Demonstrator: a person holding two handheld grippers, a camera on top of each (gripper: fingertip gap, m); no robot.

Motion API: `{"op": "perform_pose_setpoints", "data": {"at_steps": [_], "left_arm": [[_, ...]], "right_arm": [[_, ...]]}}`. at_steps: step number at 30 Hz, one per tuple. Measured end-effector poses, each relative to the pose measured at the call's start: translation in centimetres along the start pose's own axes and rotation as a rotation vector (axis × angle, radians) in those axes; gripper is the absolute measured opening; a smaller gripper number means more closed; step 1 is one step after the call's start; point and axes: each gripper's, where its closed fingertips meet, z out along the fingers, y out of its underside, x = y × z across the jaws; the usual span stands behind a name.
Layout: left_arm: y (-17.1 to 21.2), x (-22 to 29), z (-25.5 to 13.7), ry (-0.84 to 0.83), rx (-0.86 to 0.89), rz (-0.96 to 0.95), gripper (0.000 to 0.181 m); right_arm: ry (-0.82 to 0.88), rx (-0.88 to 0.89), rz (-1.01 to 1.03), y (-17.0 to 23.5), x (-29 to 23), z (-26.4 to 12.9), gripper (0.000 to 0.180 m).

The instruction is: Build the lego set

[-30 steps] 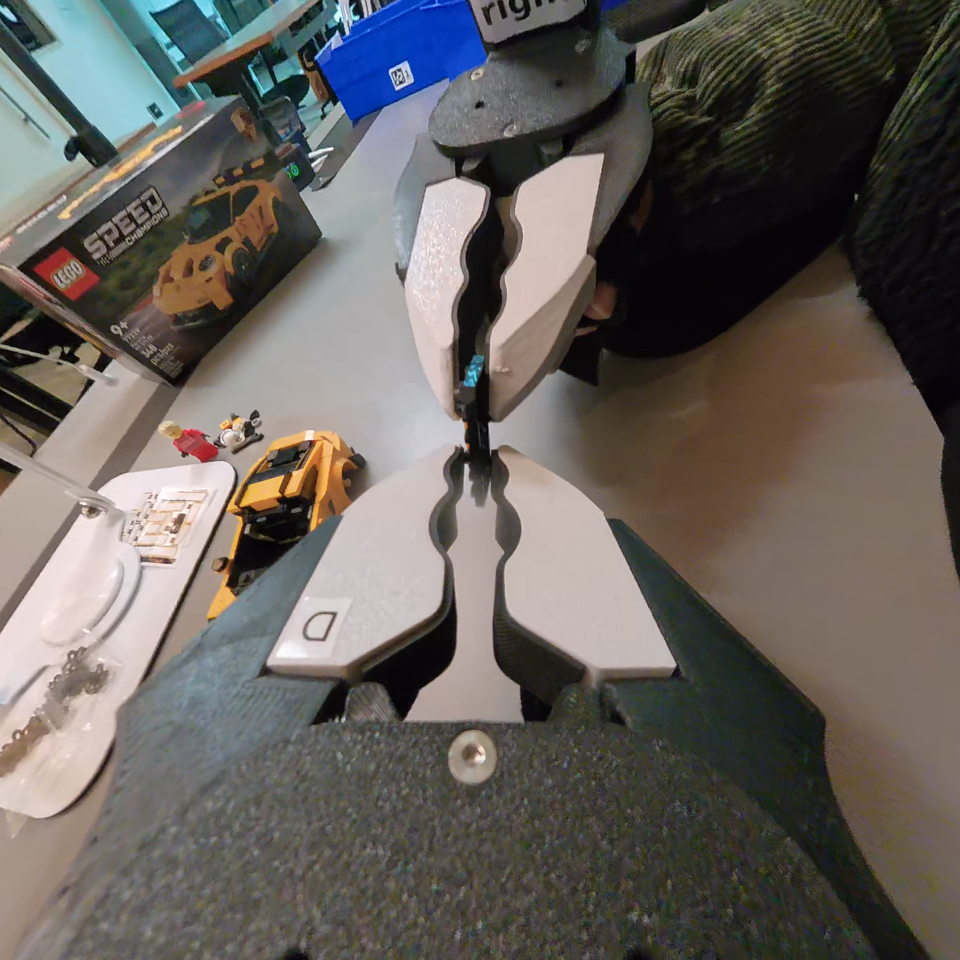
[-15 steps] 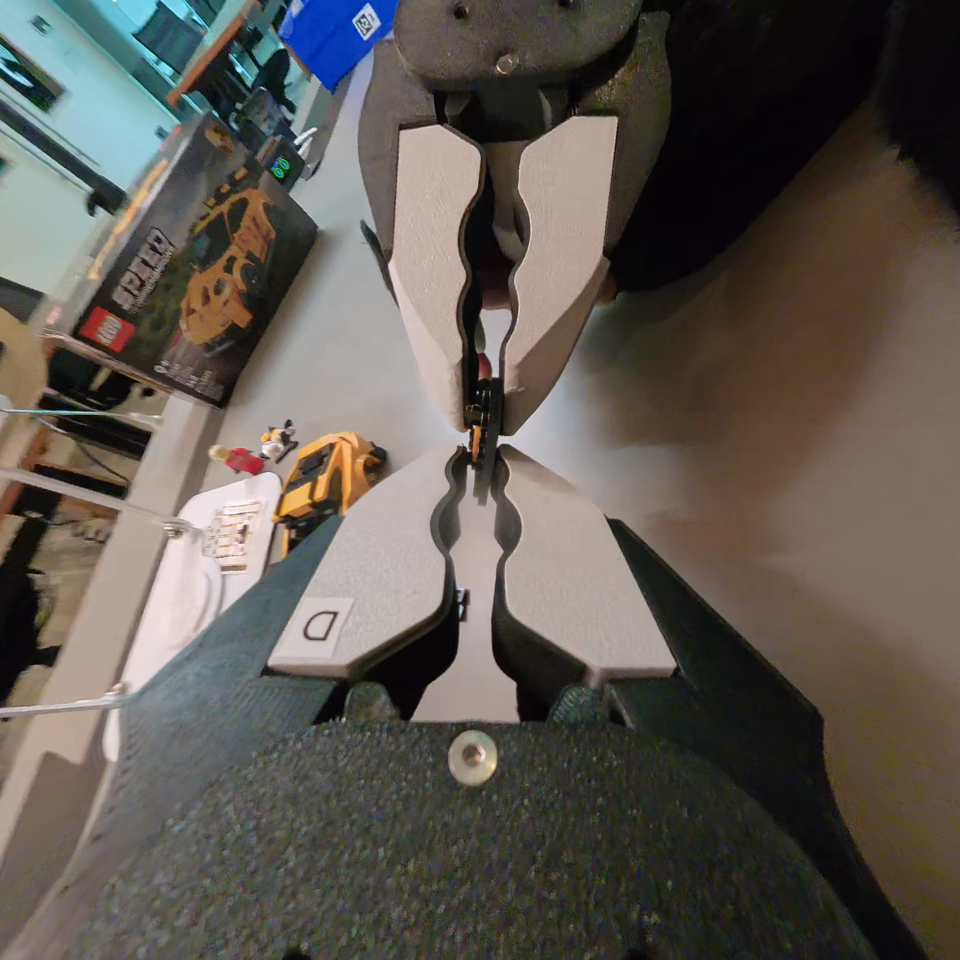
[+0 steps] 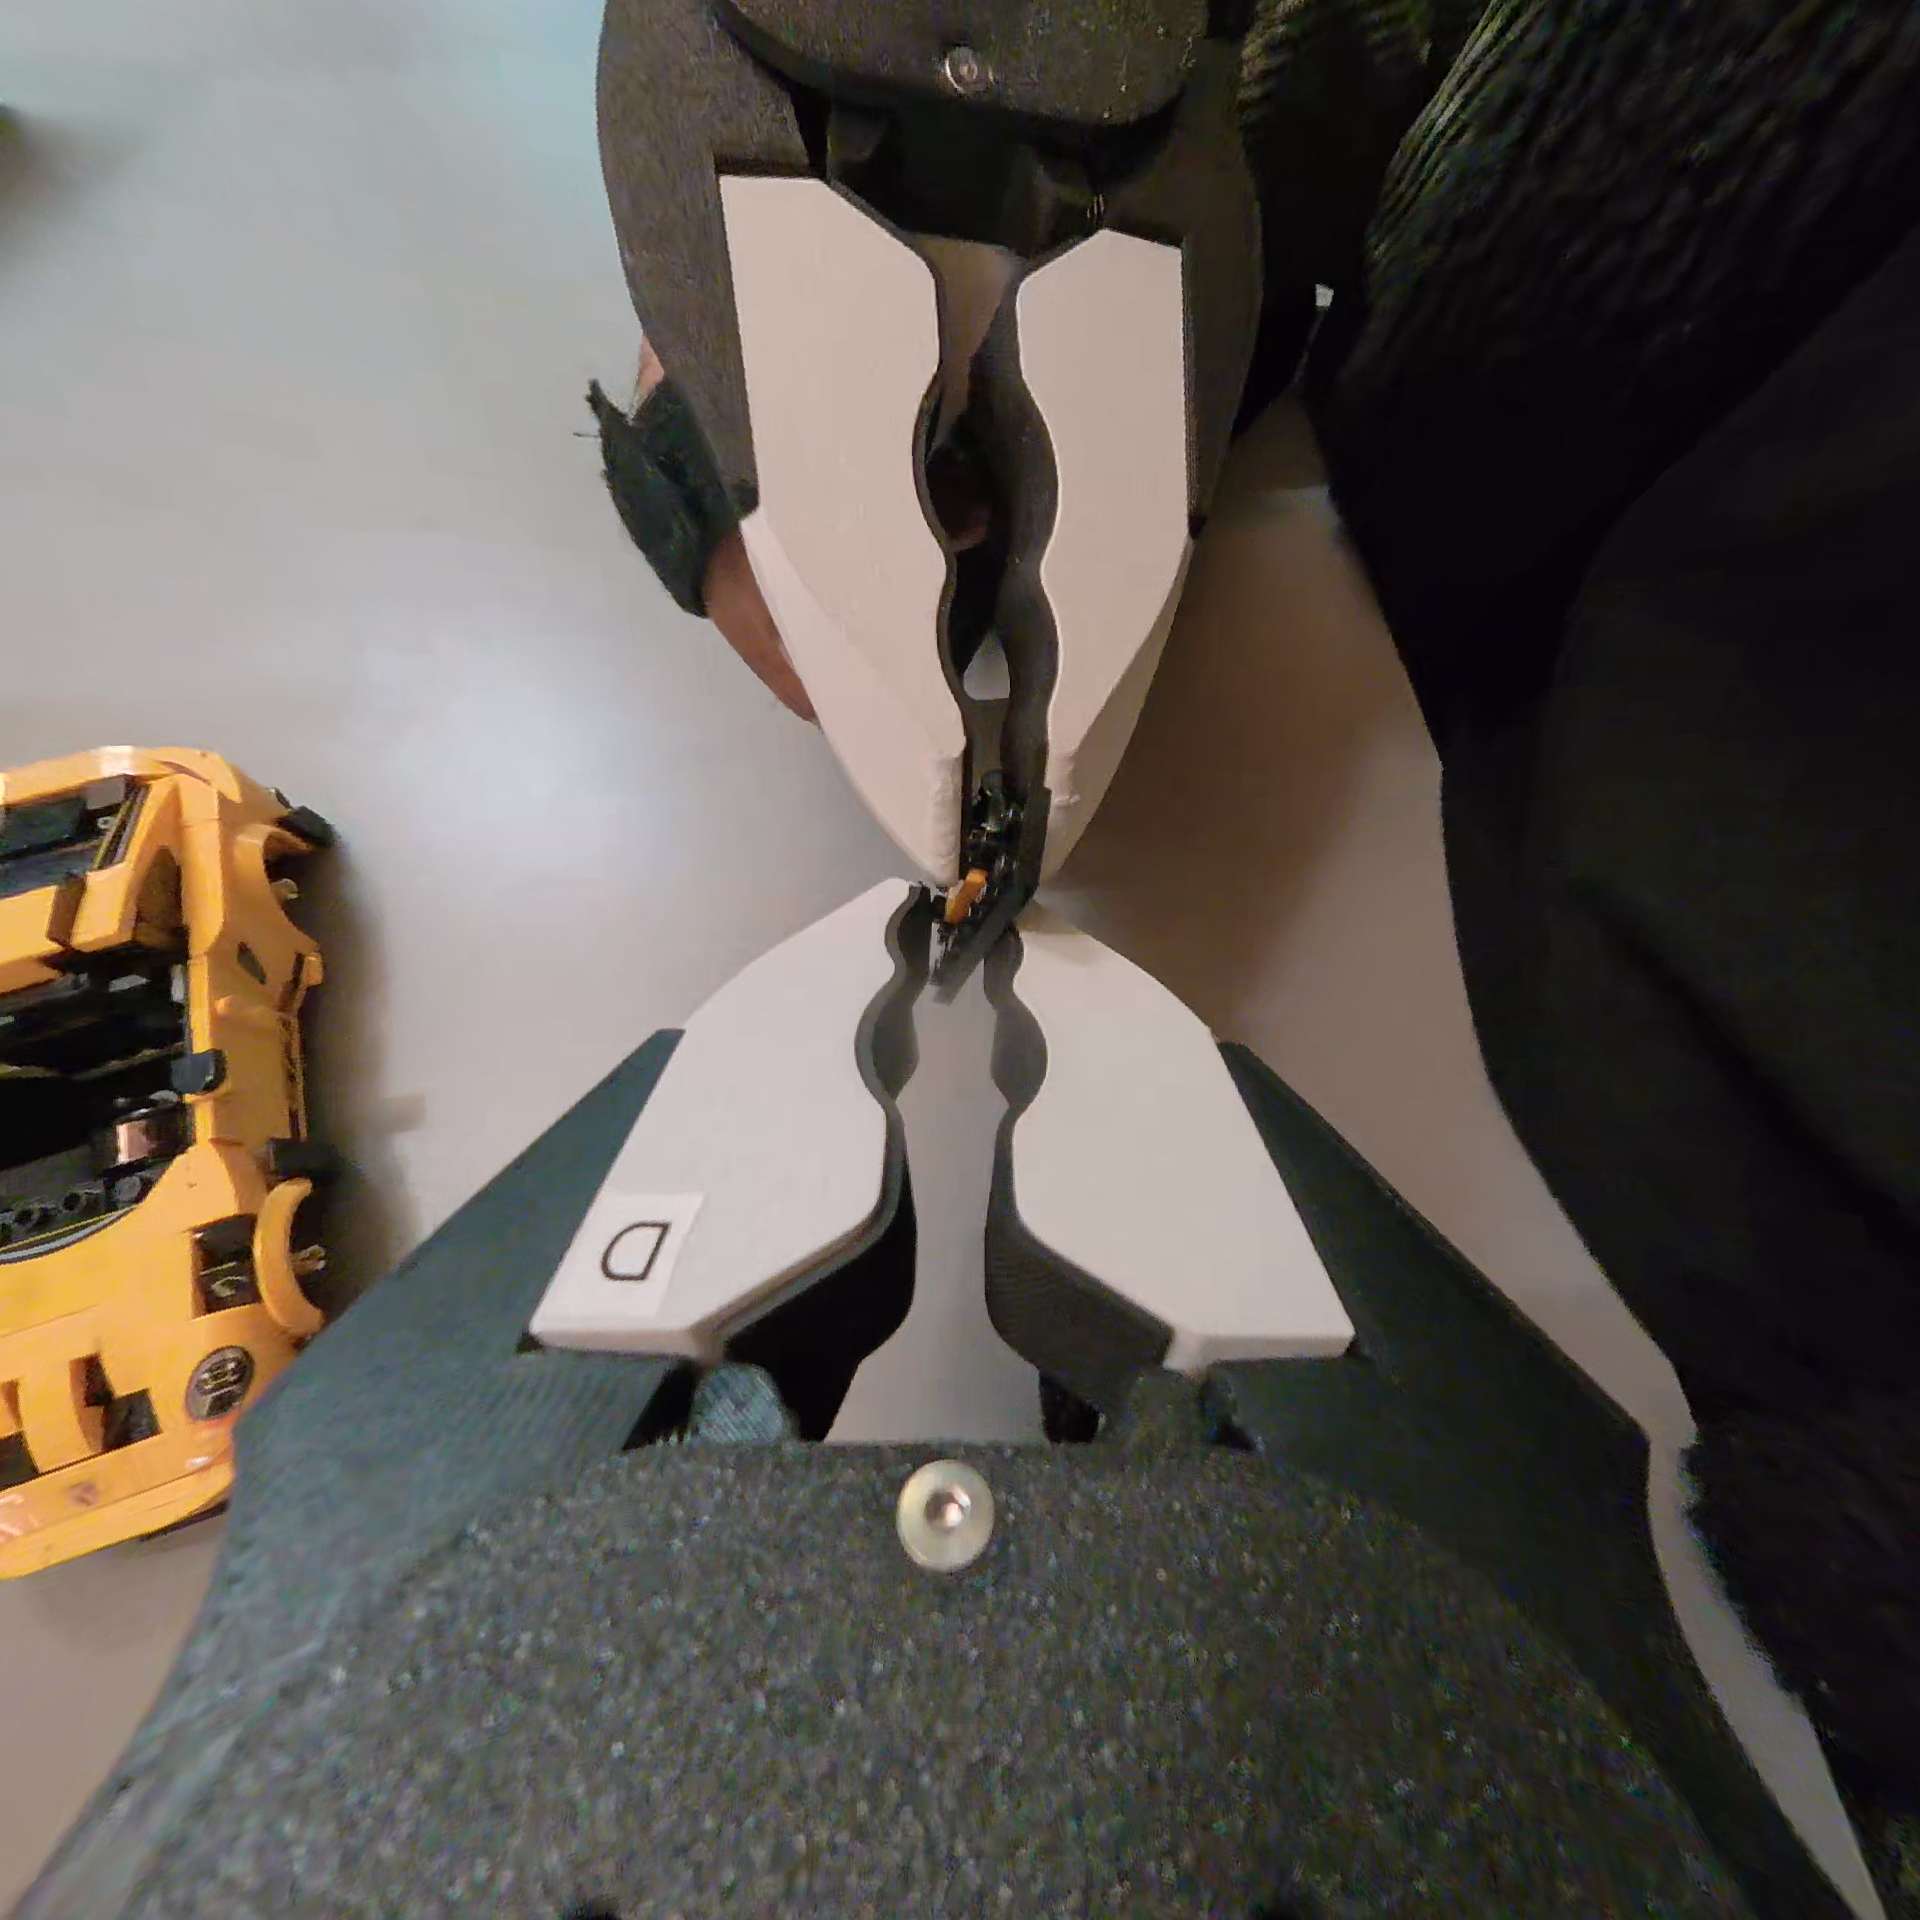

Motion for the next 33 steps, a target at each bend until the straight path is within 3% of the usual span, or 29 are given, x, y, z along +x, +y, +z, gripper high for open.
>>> {"op": "perform_pose_setpoints", "data": {"at_steps": [6, 13, 18, 25, 33], "left_arm": [[0.3, -0.3, 0.4, -0.015, 0.002, -0.022, 0.011], [-1.4, -2.4, -0.8, -0.276, 0.073, 0.212, 0.009], [-1.1, -2.5, -0.5, -0.322, 0.048, 0.268, 0.009], [-0.7, -2.3, -0.4, -0.31, 0.042, 0.237, 0.009], [-0.2, -3.8, -0.9, -0.312, 0.08, 0.084, 0.015]], "right_arm": [[0.039, -0.044, -0.049, 0.5, 0.3, 0.0, 0.008], [0.163, 0.058, -0.093, -0.7, 2.2, -1.1, 0.009], [0.168, 0.063, -0.118, -0.8, 2.1, -1.1, 0.019], [0.175, 0.073, -0.159, -1.0, 1.8, -0.6, 0.008], [0.221, 0.079, -0.065, -0.8, 3.3, -1.1, 0.006]]}}
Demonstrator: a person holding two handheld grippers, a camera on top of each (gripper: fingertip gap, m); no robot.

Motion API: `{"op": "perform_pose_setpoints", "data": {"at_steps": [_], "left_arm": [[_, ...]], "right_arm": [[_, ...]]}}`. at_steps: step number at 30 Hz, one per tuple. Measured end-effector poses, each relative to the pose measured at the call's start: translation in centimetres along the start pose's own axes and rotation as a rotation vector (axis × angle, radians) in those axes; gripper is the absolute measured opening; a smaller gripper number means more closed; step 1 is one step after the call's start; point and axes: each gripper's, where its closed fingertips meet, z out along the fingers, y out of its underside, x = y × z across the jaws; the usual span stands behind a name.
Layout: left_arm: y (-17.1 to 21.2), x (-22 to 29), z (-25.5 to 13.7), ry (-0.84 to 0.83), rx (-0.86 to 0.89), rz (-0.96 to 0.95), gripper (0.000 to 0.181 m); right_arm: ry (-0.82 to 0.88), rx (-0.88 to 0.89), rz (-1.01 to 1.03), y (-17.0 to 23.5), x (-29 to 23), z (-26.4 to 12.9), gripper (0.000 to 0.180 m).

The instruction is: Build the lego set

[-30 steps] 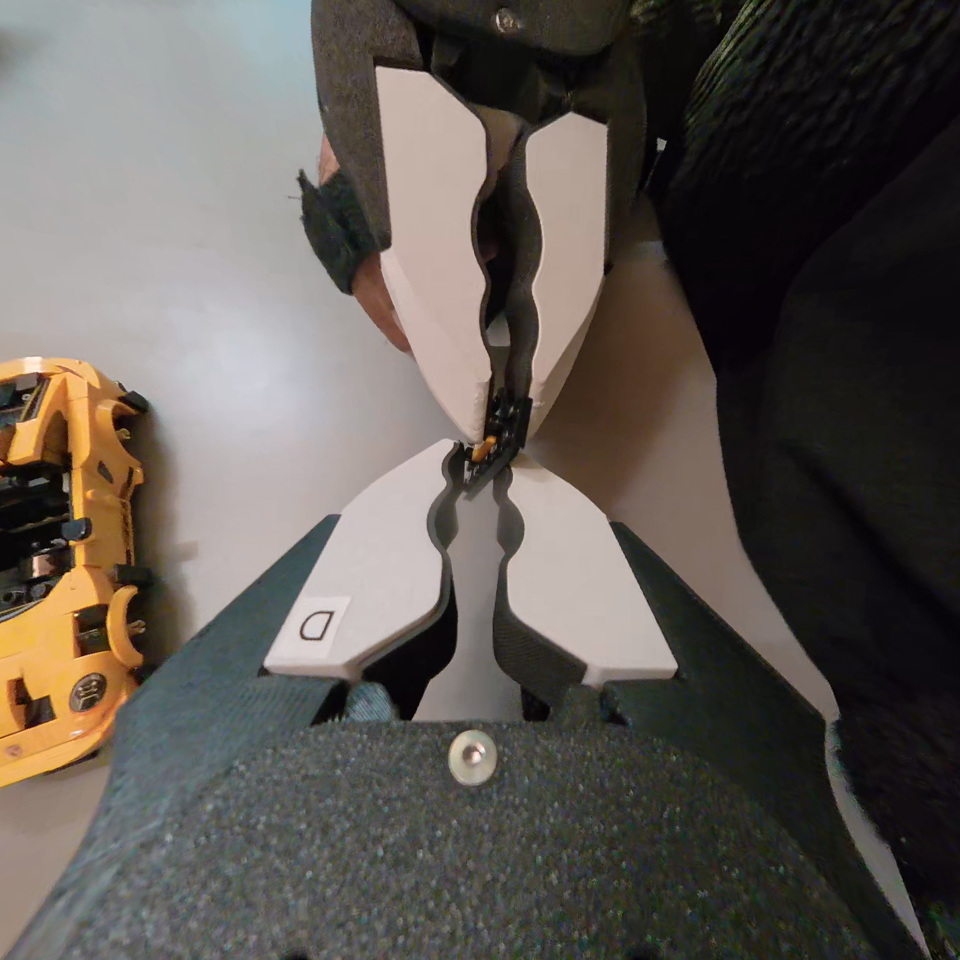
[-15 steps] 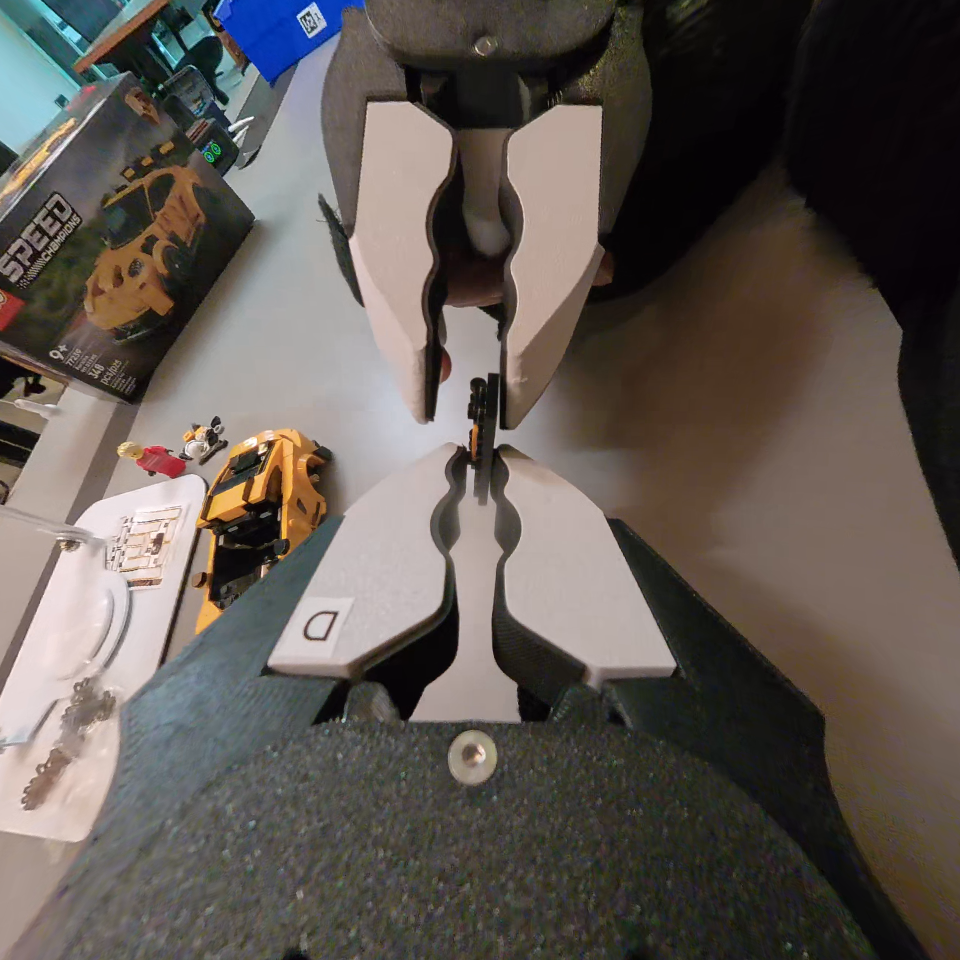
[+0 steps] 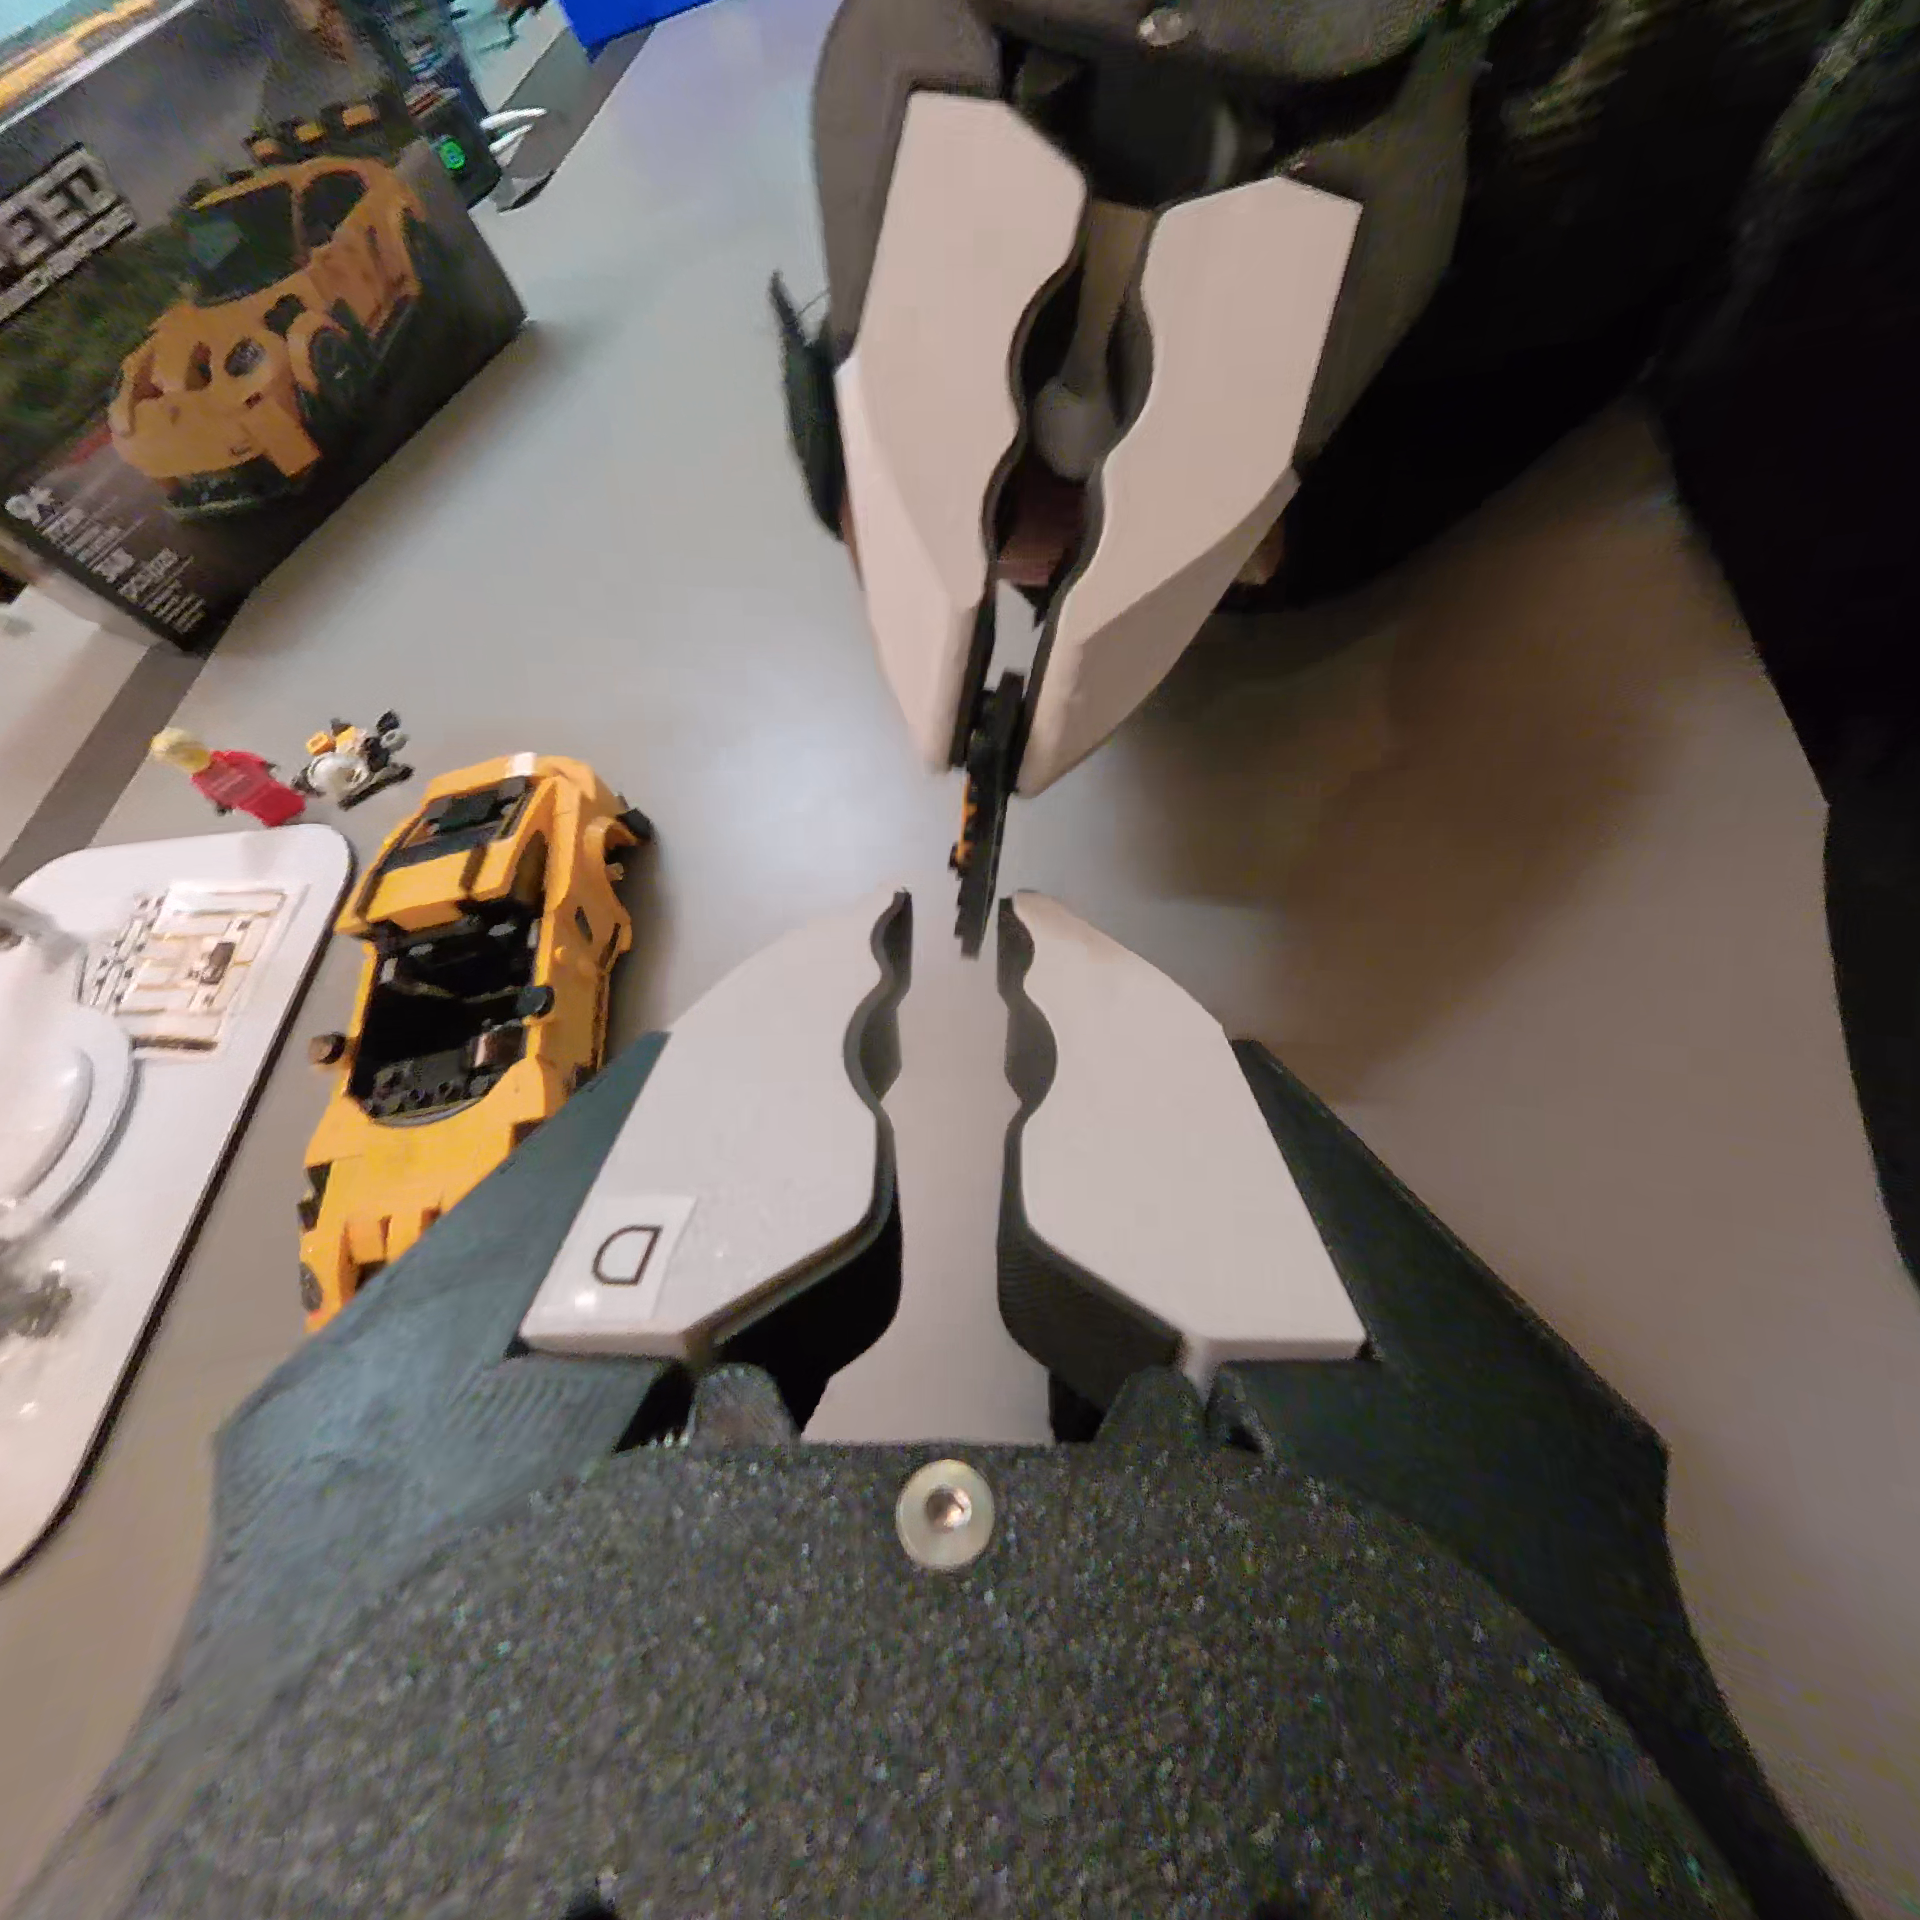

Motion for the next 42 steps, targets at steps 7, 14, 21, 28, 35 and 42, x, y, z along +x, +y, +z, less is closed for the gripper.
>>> {"op": "perform_pose_setpoints", "data": {"at_steps": [7, 14, 21, 28, 35, 42], "left_arm": [[-2.2, -2.2, -2.1, 0.101, 0.235, -0.449, 0.021], [-3.2, -4.0, -2.3, 0.272, 0.407, -0.943, 0.018], [-3.6, -3.5, -2.1, 0.485, 0.489, -1.235, 0.018], [-2.8, -2.9, -1.4, 0.551, 0.432, -1.34, 0.019], [-3.0, -2.1, -1.3, 0.609, 0.414, -1.364, 0.011], [-2.8, -4.4, -2.0, 0.462, 0.481, -1.295, 0.005]], "right_arm": [[0.203, -0.017, -0.18, 0.1, 2.5, -0.8, 0.006], [0.365, -0.08, -0.533, -0.1, 3.3, -1.1, 0.006], [0.386, -0.107, -0.787, -0.3, 2.0, -0.1, 0.006], [0.361, -0.114, -0.954, -0.6, 1.1, 0.6, 0.005], [0.319, -0.118, -0.998, -0.1, 1.0, 1.0, 0.006], [0.294, -0.106, -0.616, 0.9, 2.1, 0.6, 0.025]]}}
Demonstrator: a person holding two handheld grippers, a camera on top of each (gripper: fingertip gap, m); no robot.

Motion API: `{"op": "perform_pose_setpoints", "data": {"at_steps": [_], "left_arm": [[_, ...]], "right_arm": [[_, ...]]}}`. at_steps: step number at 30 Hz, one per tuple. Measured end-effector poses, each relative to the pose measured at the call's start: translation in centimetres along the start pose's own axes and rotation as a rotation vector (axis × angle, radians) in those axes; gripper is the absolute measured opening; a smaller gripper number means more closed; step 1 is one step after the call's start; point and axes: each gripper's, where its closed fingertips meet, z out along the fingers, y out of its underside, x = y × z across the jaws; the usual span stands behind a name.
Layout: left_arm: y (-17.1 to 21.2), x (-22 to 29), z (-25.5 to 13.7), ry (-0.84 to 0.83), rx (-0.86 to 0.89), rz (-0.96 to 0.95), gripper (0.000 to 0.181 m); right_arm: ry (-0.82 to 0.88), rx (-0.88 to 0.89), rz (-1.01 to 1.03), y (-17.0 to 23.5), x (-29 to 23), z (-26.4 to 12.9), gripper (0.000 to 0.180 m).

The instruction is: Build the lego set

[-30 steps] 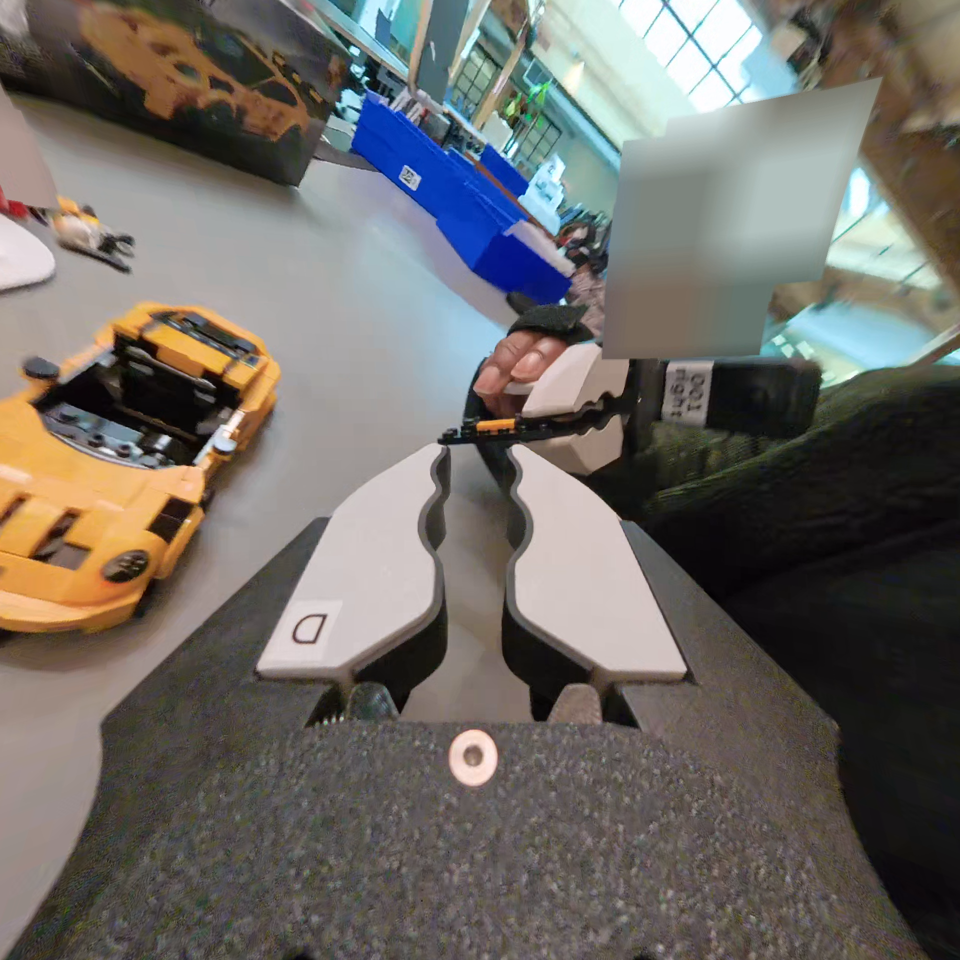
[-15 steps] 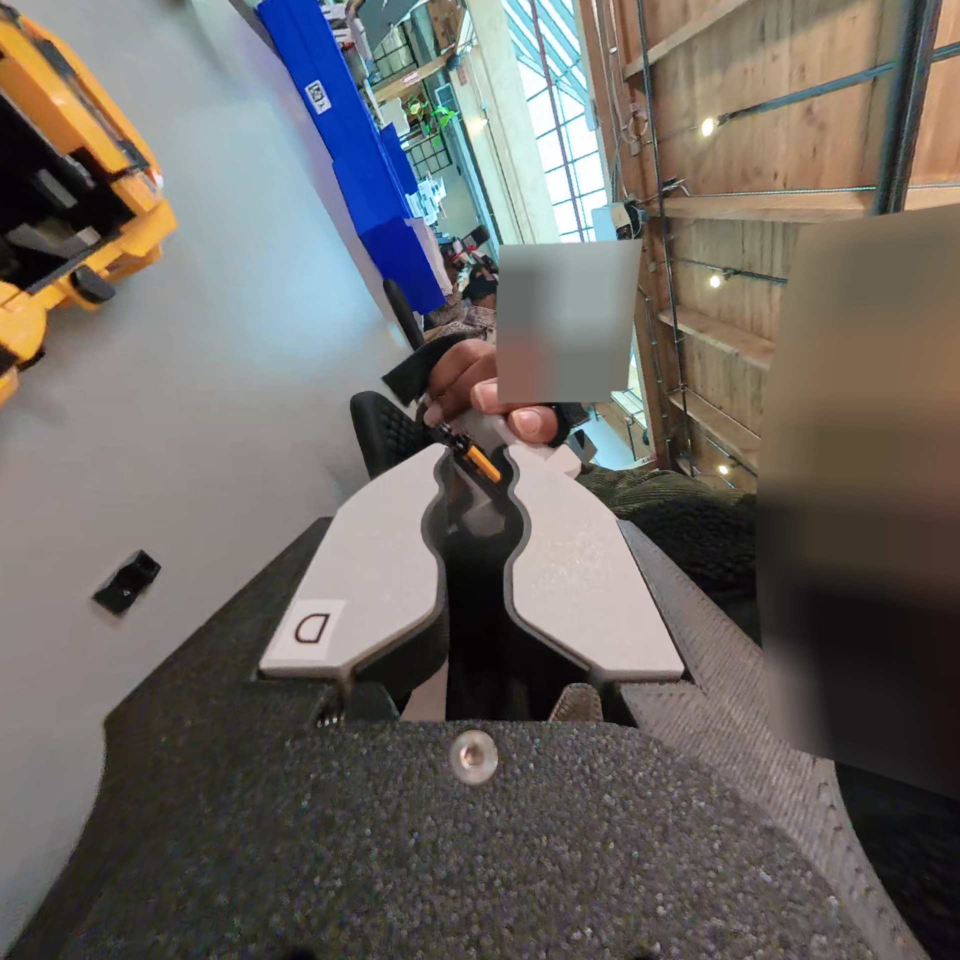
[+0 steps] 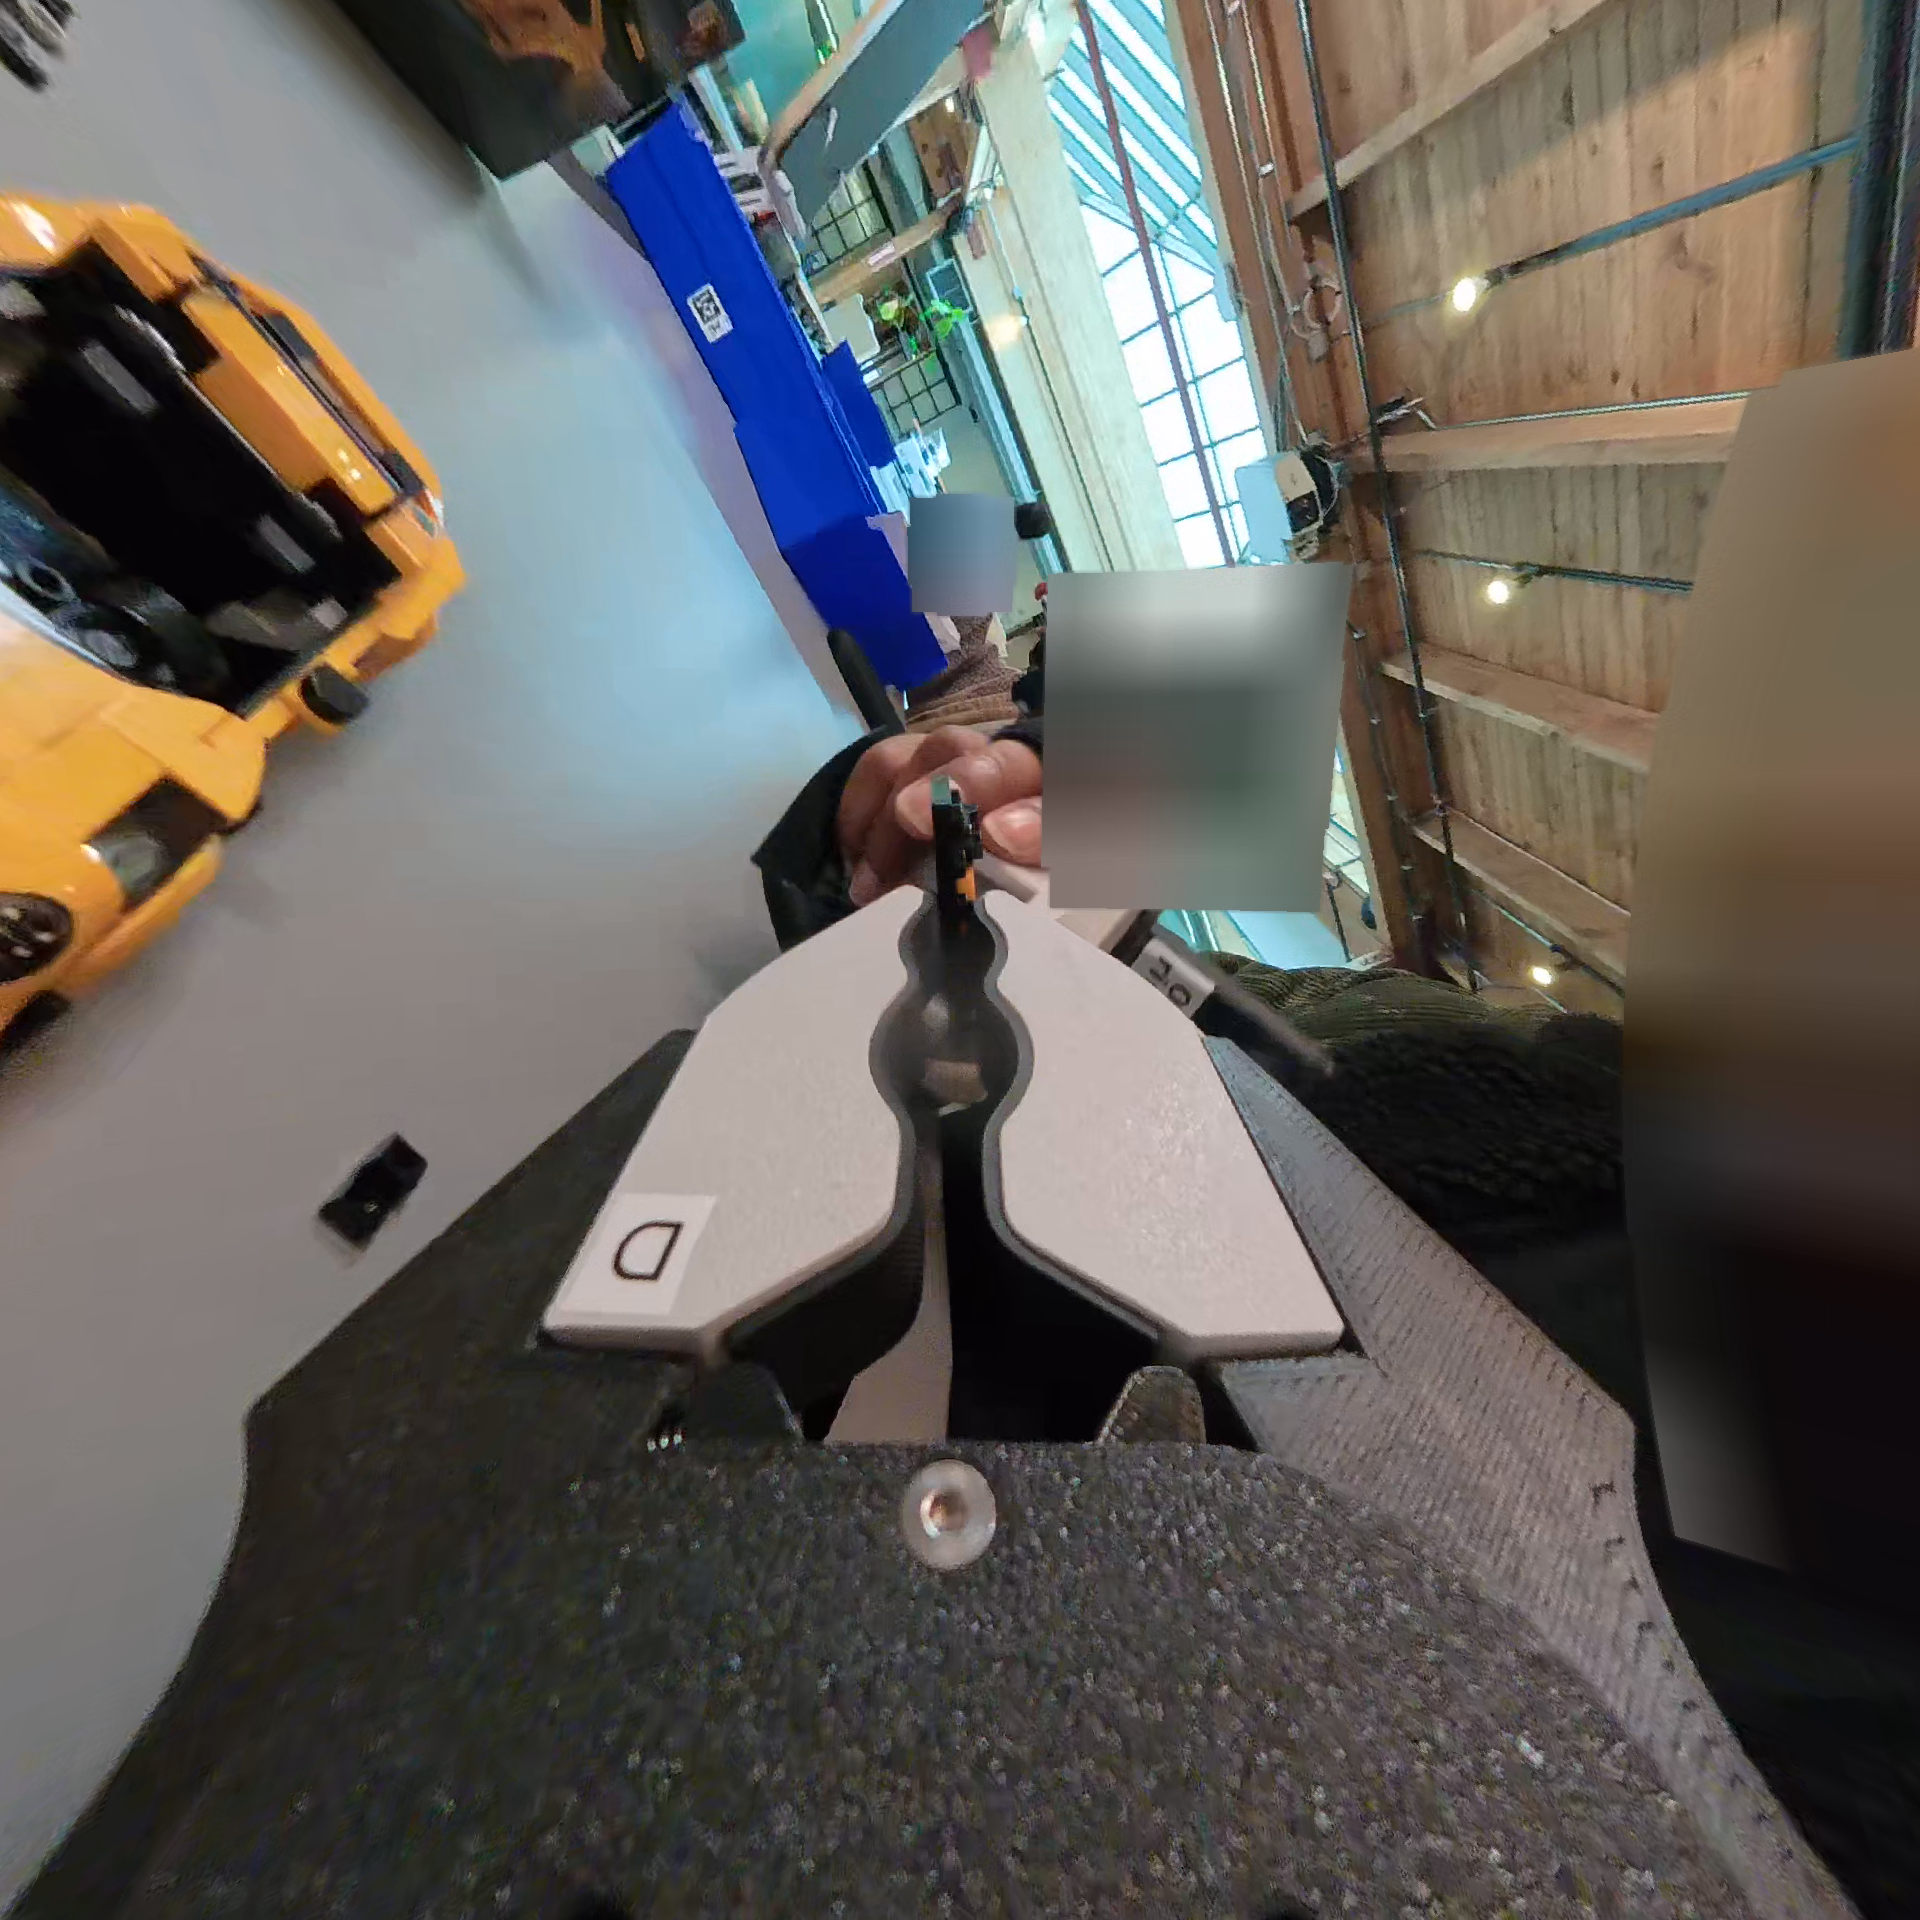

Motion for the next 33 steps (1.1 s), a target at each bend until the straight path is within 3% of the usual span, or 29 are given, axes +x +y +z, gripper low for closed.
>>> {"op": "perform_pose_setpoints", "data": {"at_steps": [6, 11, 15, 20, 27, 33], "left_arm": [[0.4, -1.1, -0.3, -0.091, -0.062, 0.056, 0.005], [1.4, -2.1, -0.1, -0.158, -0.127, 0.079, 0.005], [3.7, -2.8, 0.3, -0.168, -0.3, 0.108, 0.005], [6.9, -4.5, 0.1, -0.227, -0.651, 0.196, 0.004], [8.1, -5.3, 1.1, -0.212, -0.991, 0.259, 0.005], [7.7, -6.5, 1.1, -0.236, -1.02, 0.279, 0.005]], "right_arm": [[-0.228, -0.048, 0.459, 1.7, -0.6, 0.1, 0.021], [-0.295, -0.089, 0.537, 2.5, -0.8, -0.2, 0.018], [-0.429, -0.138, 0.666, 3.1, -2.0, -0.8, 0.03], [-0.618, -0.19, 0.538, 3.6, -4.4, -1.5, 0.03], [-0.781, -0.206, 0.328, 3.3, -6.3, -1.4, 0.025], [-0.786, -0.308, 0.492, 4.4, -7.3, -1.5, 0.016]]}}
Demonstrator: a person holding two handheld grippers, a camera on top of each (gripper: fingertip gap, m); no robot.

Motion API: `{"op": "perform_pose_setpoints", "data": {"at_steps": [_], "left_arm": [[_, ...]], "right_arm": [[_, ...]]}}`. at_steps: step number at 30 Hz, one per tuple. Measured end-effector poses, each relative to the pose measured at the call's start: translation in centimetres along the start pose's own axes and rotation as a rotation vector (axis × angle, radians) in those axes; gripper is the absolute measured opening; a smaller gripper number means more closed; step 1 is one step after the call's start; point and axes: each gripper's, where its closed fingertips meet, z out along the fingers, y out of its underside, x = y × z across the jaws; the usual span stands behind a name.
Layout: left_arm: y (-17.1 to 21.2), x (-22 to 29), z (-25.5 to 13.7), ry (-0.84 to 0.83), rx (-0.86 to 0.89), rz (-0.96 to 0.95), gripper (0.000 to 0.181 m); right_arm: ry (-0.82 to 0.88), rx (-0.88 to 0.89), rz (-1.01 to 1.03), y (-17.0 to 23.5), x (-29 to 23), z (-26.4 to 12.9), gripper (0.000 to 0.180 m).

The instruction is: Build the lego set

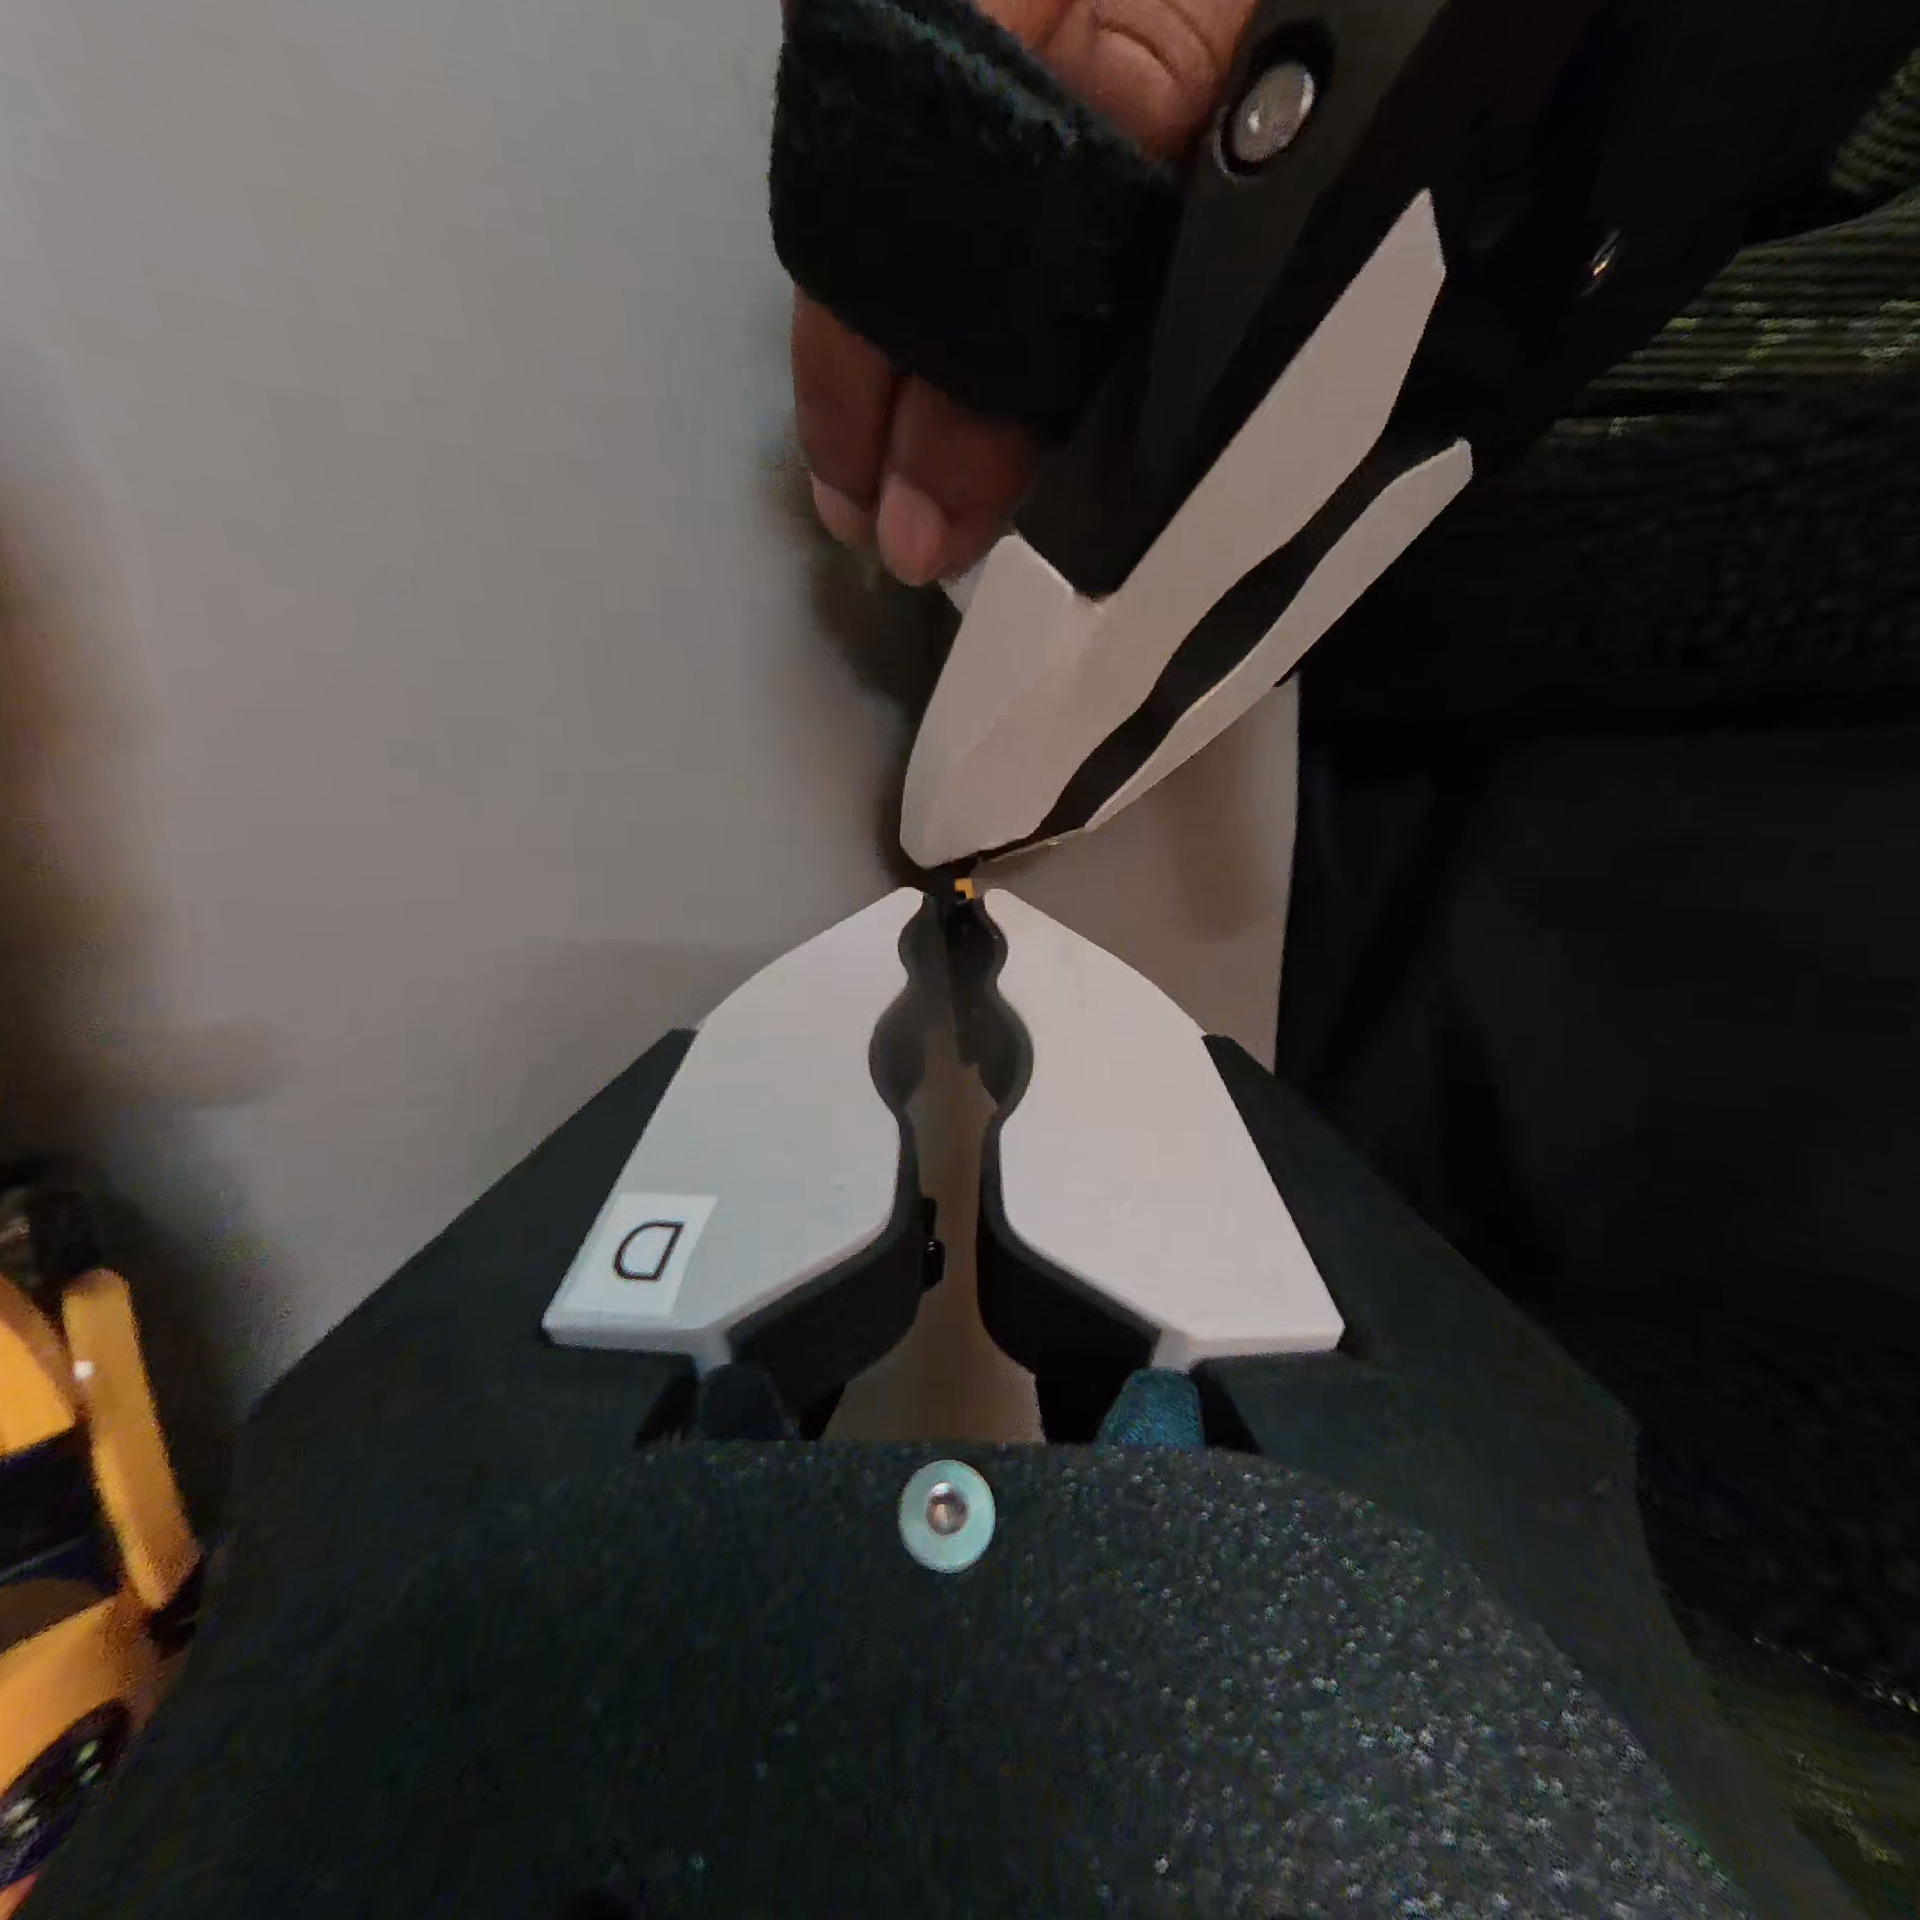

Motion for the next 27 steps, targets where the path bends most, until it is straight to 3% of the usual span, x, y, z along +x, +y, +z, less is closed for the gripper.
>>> {"op": "perform_pose_setpoints", "data": {"at_steps": [4, 8, 15, 21, 27], "left_arm": [[-0.2, -0.7, -1.1, -0.122, 0.027, 0.082, 0.016], [-0.3, -0.4, -3.1, -0.298, 0.106, 0.219, 0.017], [2.9, -0.6, -2.7, -0.6, 0.094, 0.418, 0.024], [2.7, -1.4, -1.3, -0.621, 0.067, 0.44, 0.028], [1.8, -1.6, -0.9, -0.595, 0.043, 0.462, 0.02]], "right_arm": [[-0.009, -0.021, 0.136, 0.3, -0.1, 0.3, 0.011], [0.029, -0.03, 0.131, 0.7, 0.1, -0.3, 0.015], [0.033, -0.014, 0.17, 0.9, -0.4, -0.4, 0.015], [-0.011, -0.094, 0.179, 1.0, -0.4, 0.5, 0.02], [-0.064, -0.094, 0.164, 1.2, 0.3, 0.5, 0.015]]}}
